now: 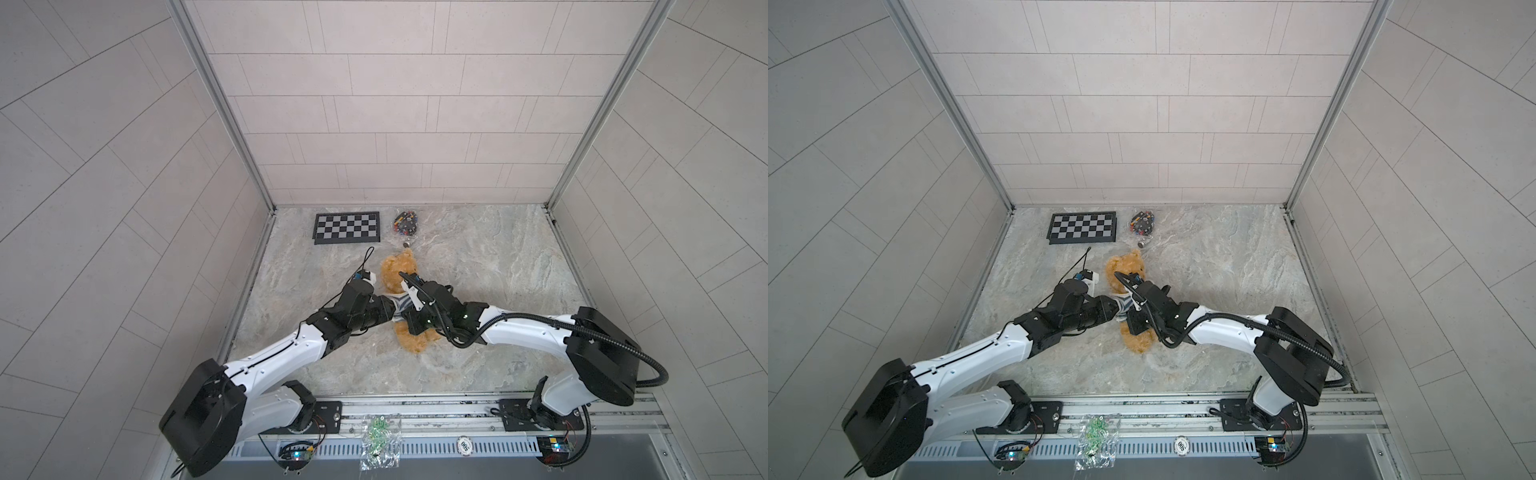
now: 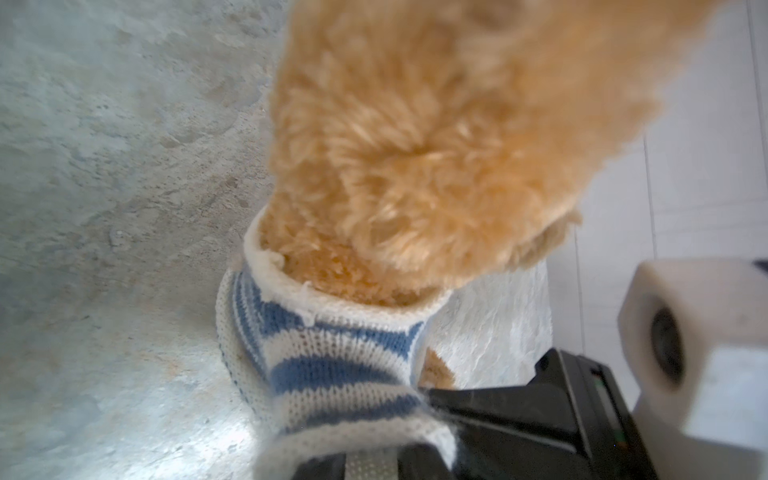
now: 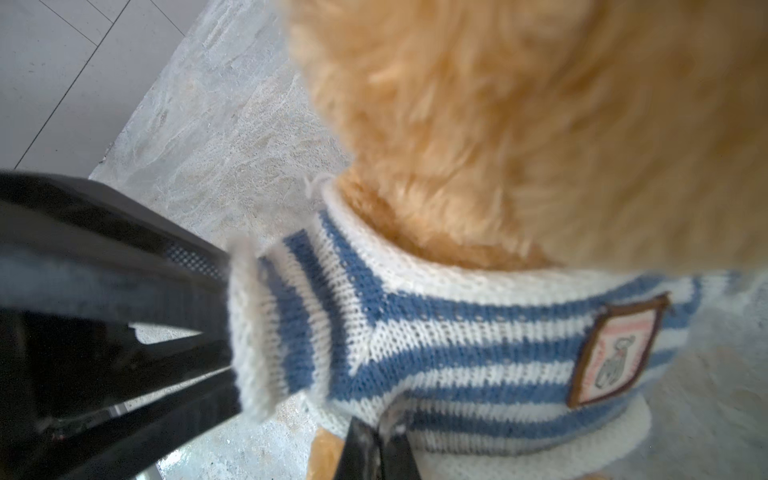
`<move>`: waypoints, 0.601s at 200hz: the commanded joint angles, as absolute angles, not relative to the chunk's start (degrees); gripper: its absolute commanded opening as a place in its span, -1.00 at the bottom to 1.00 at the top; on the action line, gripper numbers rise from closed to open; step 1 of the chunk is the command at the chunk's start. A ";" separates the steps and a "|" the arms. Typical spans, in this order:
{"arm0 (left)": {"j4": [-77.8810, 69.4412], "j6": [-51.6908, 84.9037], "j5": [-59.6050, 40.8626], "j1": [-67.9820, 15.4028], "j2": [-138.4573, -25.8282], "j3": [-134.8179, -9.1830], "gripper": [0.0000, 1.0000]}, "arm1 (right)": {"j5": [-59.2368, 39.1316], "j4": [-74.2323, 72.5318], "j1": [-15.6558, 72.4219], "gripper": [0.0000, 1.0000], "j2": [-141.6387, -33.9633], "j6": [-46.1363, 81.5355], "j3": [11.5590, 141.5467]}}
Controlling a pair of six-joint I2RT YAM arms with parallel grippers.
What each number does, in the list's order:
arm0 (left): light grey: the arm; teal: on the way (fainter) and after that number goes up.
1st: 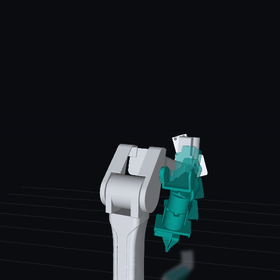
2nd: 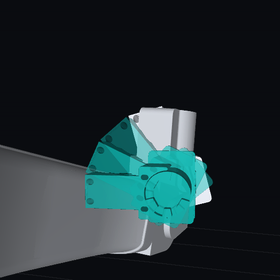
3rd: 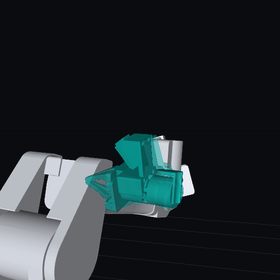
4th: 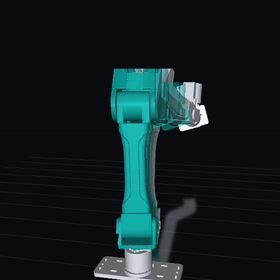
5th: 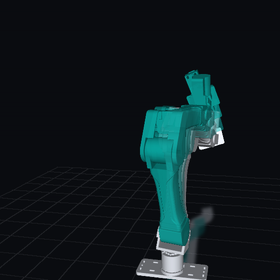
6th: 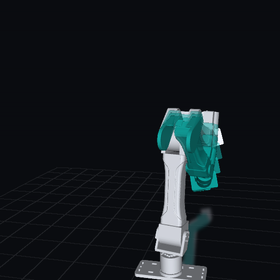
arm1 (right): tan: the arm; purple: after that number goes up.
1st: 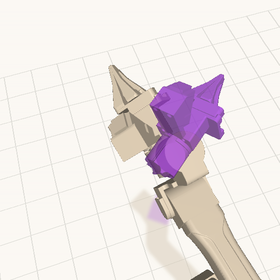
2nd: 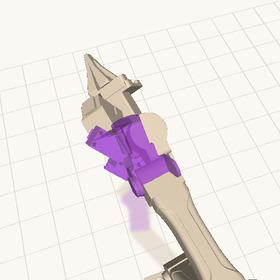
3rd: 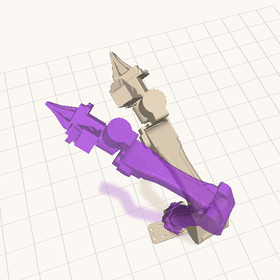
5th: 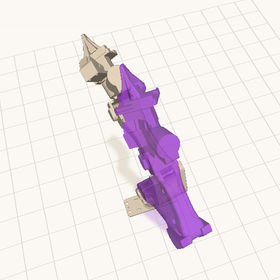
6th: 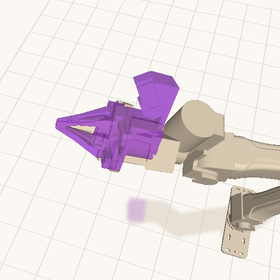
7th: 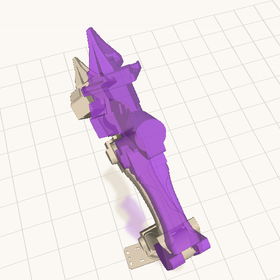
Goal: Dress the teddy bear
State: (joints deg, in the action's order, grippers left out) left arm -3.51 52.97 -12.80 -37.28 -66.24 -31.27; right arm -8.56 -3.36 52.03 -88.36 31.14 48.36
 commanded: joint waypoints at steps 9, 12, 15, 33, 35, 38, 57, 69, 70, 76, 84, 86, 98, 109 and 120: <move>-11.48 58.10 -8.80 -37.00 -68.51 -28.84 -0.38 | -8.62 -4.84 52.78 -1.00 -88.24 32.32 46.87; -11.72 58.37 -8.68 -37.00 -68.86 -28.84 -0.39 | -8.61 -5.03 52.75 -1.00 -88.24 32.42 46.78; -11.93 58.70 -8.50 -37.00 -69.19 -28.80 -0.40 | -8.60 -5.24 52.80 -1.00 -88.24 32.56 46.61; -13.88 60.63 -7.62 -36.93 -71.39 -28.26 -0.43 | -8.44 -5.63 52.78 -1.00 -88.15 32.83 46.07; -14.13 60.75 -7.46 -36.92 -71.64 -28.22 -0.44 | -8.39 -5.69 52.81 -1.00 -88.15 32.93 45.99; -14.32 60.98 -7.32 -36.84 -71.98 -28.13 -0.45 | -8.29 -5.71 52.80 -1.00 -88.20 32.90 45.90; -15.92 62.32 -6.88 -36.41 -74.09 -28.00 -0.50 | -7.92 -5.71 52.82 -1.00 -87.99 33.21 45.20; -17.49 63.17 -6.85 -36.06 -75.06 -27.68 -0.50 | -7.70 -5.54 52.82 -1.00 -87.89 33.22 44.85; -17.62 63.18 -6.81 -36.05 -75.10 -27.68 -0.50 | -7.67 -5.49 52.78 -1.00 -87.89 33.22 44.84; -18.14 63.51 -7.04 -35.83 -75.65 -27.69 -0.50 | -7.54 -5.45 52.80 -1.00 -87.89 33.30 44.66; -19.20 64.19 -7.22 -35.53 -76.22 -27.47 -0.48 | -7.34 -5.29 52.74 -1.00 -87.89 33.27 44.40; -19.57 64.34 -7.34 -35.45 -76.29 -27.37 -0.48 | -7.26 -5.23 52.76 -1.00 -87.89 33.30 44.34; -22.05 65.75 -7.65 -35.01 -76.84 -26.58 -0.44 | -7.03 -5.26 52.73 -1.00 -87.96 33.46 43.98; -23.96 66.51 -8.18 -34.66 -77.23 -26.13 -0.43 | -6.88 -5.36 52.73 -1.00 -87.90 33.59 43.73; -25.20 67.21 -8.62 -34.39 -77.44 -25.93 -0.42 | -6.78 -5.28 52.73 -1.00 -87.90 33.74 43.62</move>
State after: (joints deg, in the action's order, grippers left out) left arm -21.37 64.51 -11.33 -36.12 -75.88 -27.44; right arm -6.09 -8.05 52.07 -88.33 32.38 44.97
